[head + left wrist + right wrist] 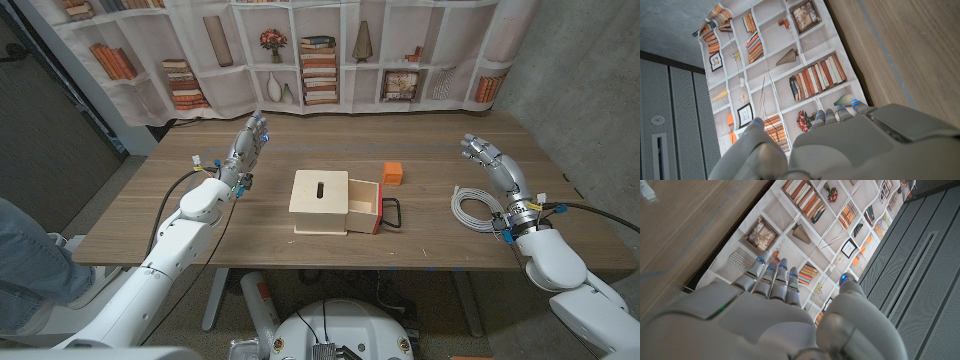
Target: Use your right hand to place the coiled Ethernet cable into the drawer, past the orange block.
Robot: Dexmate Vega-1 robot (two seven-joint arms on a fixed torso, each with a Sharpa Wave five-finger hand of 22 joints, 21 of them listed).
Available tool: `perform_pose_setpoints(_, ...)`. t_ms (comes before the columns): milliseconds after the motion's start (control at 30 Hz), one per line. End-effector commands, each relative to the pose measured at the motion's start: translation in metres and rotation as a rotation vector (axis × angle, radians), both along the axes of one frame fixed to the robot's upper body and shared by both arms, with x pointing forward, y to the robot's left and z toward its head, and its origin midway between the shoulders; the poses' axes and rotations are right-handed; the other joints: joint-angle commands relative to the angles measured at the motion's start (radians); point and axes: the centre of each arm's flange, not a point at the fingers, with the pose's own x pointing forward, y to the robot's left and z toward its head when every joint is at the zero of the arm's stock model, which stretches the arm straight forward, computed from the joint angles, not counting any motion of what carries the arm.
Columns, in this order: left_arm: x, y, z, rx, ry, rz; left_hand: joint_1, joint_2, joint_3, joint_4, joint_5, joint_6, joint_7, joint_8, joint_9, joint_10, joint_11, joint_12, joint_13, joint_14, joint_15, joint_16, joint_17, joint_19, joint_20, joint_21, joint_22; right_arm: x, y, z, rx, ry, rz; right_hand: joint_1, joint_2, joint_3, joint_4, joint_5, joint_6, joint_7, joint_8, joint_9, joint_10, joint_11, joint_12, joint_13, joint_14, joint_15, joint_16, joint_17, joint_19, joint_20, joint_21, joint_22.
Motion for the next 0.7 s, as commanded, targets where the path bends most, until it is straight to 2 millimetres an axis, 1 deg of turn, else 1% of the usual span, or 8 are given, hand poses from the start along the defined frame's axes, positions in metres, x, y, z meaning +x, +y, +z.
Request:
perform_pose_setpoints(33, 0.0015, -0.0044, 0.0043, 0.006, -0.002, -0.002, 0.012, 0.0, -0.002, 0.001, 0.006, 0.002, 0.003, 0.002, 0.005, -0.016, -0.005, 0.001, 0.003, -0.097, -0.006, 0.002, 0.003, -0.21, -0.01, 0.007, 0.006, -0.0157, -0.0057, -0.0082, -0.02, -0.002, -0.051, 0.018, 0.0, 0.0, -0.008, -0.002, 0.019, 0.0, 0.007, 0.003, 0.01, -0.005, 0.004, 0.004, 0.012, -0.011, -0.004, 0.002, 0.011, -0.04, -0.004, 0.002)
perform_pose_setpoints(167, 0.0023, -0.0062, 0.0047, 0.005, -0.003, -0.004, 0.013, 0.001, -0.003, 0.0, 0.006, 0.003, 0.004, 0.001, 0.005, -0.017, -0.005, 0.0, 0.003, -0.098, -0.006, 0.002, 0.003, -0.211, -0.01, 0.007, 0.006, -0.0183, -0.0081, -0.0111, -0.03, -0.001, -0.075, 0.019, 0.001, 0.0, -0.009, -0.002, 0.02, -0.002, 0.007, 0.003, 0.011, -0.005, 0.004, 0.004, 0.013, -0.012, -0.004, 0.003, 0.012, -0.04, -0.006, 0.002)
perform_pose_setpoints(200, 0.0027, -0.0067, 0.0046, 0.005, -0.003, -0.004, 0.013, 0.001, -0.003, 0.0, 0.006, 0.003, 0.004, 0.001, 0.005, -0.016, -0.007, 0.001, 0.003, -0.098, -0.006, 0.002, 0.003, -0.211, -0.01, 0.007, 0.006, -0.0187, -0.0086, -0.0118, -0.036, 0.0, -0.08, 0.02, 0.001, 0.001, -0.01, -0.002, 0.021, -0.002, 0.007, 0.003, 0.011, -0.009, 0.003, 0.004, 0.014, -0.012, -0.005, 0.003, 0.013, -0.04, -0.006, 0.002)
perform_pose_setpoints(267, 0.0037, -0.0076, 0.0042, 0.002, -0.001, -0.005, 0.013, 0.002, -0.004, 0.0, 0.006, 0.003, 0.004, 0.001, 0.005, -0.017, -0.003, 0.0, 0.003, -0.098, -0.006, 0.001, 0.003, -0.211, -0.01, 0.007, 0.006, -0.0193, -0.0092, -0.0127, -0.047, -0.002, -0.096, 0.021, 0.001, 0.001, -0.011, -0.002, 0.022, -0.003, 0.007, 0.003, 0.012, -0.006, 0.003, 0.004, 0.014, -0.013, -0.005, 0.003, 0.013, -0.04, -0.008, 0.002)
perform_pose_setpoints(467, 0.0056, -0.0103, 0.0041, 0.003, 0.0, -0.008, 0.014, 0.002, -0.005, 0.0, 0.007, 0.004, 0.003, 0.001, 0.005, -0.015, -0.002, 0.0, 0.003, -0.097, -0.006, 0.001, 0.003, -0.21, -0.01, 0.007, 0.006, -0.0207, -0.0084, -0.0148, -0.075, -0.003, -0.134, 0.025, 0.002, 0.002, -0.014, -0.002, 0.023, -0.007, 0.005, 0.004, 0.013, -0.013, 0.002, 0.004, 0.016, -0.014, -0.006, 0.003, 0.015, -0.041, -0.011, 0.002)
perform_pose_setpoints(533, 0.006, -0.0106, 0.0047, 0.002, -0.002, -0.008, 0.014, 0.002, -0.005, 0.0, 0.007, 0.004, 0.003, 0.001, 0.005, -0.016, -0.003, 0.0, 0.003, -0.099, -0.005, 0.001, 0.003, -0.211, -0.009, 0.007, 0.006, -0.0214, -0.0079, -0.0156, -0.086, -0.005, -0.145, 0.026, 0.002, 0.002, -0.014, -0.002, 0.023, -0.007, 0.005, 0.004, 0.014, -0.013, 0.003, 0.004, 0.017, -0.014, -0.006, 0.003, 0.016, -0.041, -0.012, 0.002)
perform_pose_setpoints(567, 0.0061, -0.0107, 0.0052, 0.002, -0.003, -0.008, 0.014, 0.003, -0.005, 0.0, 0.007, 0.004, 0.003, 0.0, 0.005, -0.016, -0.004, 0.0, 0.003, -0.099, -0.005, 0.001, 0.003, -0.211, -0.009, 0.007, 0.006, -0.0218, -0.0078, -0.016, -0.09, -0.005, -0.149, 0.028, 0.002, 0.003, -0.016, -0.002, 0.024, -0.007, 0.005, 0.004, 0.015, -0.009, 0.003, 0.004, 0.018, -0.014, -0.006, 0.003, 0.016, -0.041, -0.013, 0.002)
perform_pose_setpoints(700, 0.0057, -0.0111, 0.0078, 0.004, -0.009, -0.007, 0.015, 0.003, -0.006, 0.0, 0.007, 0.004, 0.003, 0.0, 0.005, -0.016, -0.005, 0.0, 0.003, -0.098, -0.006, 0.001, 0.003, -0.211, -0.009, 0.007, 0.006, -0.0235, -0.0075, -0.0174, -0.098, -0.009, -0.162, 0.031, 0.003, 0.003, -0.017, -0.003, 0.024, -0.009, 0.004, 0.004, 0.018, -0.014, 0.003, 0.004, 0.019, -0.015, -0.007, 0.003, 0.017, -0.041, -0.015, 0.002)
